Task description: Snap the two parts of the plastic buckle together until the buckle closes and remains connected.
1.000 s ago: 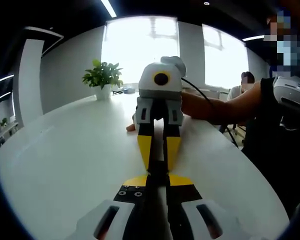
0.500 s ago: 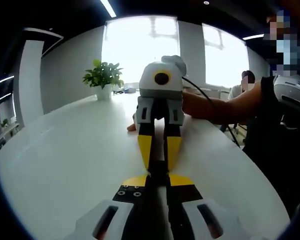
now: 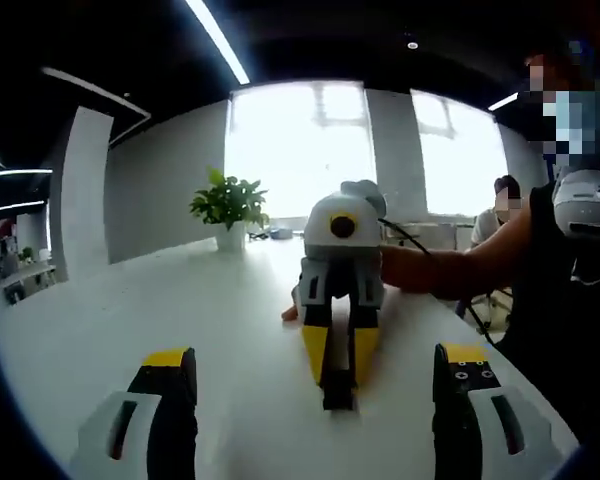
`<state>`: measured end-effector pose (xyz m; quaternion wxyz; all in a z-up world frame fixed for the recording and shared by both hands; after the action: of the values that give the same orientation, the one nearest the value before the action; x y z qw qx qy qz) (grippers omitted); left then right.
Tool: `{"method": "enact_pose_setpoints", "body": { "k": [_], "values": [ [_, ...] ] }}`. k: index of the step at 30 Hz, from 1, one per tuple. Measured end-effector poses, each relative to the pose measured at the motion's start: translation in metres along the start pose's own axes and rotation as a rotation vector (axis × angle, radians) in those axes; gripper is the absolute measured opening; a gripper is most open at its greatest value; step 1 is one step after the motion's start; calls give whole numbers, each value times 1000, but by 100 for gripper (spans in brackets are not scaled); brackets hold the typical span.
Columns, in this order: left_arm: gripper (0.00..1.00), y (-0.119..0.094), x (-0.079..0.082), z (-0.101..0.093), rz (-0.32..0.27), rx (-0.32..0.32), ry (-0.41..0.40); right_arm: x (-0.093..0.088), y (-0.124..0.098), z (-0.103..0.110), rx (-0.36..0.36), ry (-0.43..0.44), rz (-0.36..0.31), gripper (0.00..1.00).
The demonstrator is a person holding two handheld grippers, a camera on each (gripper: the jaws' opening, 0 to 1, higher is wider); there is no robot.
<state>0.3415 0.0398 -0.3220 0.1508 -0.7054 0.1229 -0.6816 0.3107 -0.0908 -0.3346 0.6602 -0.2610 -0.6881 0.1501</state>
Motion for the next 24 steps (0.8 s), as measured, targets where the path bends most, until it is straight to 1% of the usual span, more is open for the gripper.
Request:
{"method": "enact_pose_setpoints", "body": {
  "k": [2,6,9,11,12,13,14,15,17,18,20,22,24],
  "values": [
    [100,1,-6,5,35,23,-7,0,0,0,0,1,0,10],
    [100,0,-6,7,22,27,-26,0,0,1,0,0,1,10],
    [100,-2,-7,11,27,59,-37,0,1,1,-7,-1,6,10],
    [100,-4,-7,16,25,101,-37,1,0,0,-10,4,0,10],
    [100,-6,-6,20,20,130,-35,2,0,0,-13,4,-1,10],
    [100,-8,-5,22,10,145,-37,2,0,0,-16,6,-2,10],
    [100,-11,-1,25,-14,161,-45,2,-1,0,-19,9,-2,10],
    [100,-16,5,30,-54,210,-54,2,-1,-1,-23,11,0,10],
    [100,-25,13,35,-117,246,-62,2,-2,-1,-24,12,-1,10],
    [100,-29,16,38,-136,271,-63,2,-2,-2,-28,11,-2,10],
    [100,-34,16,44,-139,318,-66,2,-2,-2,-31,12,-3,10],
    [100,-37,12,52,-102,376,-76,2,-2,-2,-32,12,-1,10],
    [100,-37,8,56,-80,394,-83,2,-1,-1,-33,13,0,10]
  ]
}}
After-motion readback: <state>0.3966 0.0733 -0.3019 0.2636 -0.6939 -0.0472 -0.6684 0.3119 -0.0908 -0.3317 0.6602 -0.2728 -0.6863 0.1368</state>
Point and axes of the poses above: the point that each gripper's makers call its tool centre point, and the gripper's own axes: y roughly forward along the fingers, z roughly to its left, x roughly out of its top, the point moved 7 cm from there along -y, roughly backward along the fingers, and after that the axes turned 8 degrees about z, right-handed, at the moved point
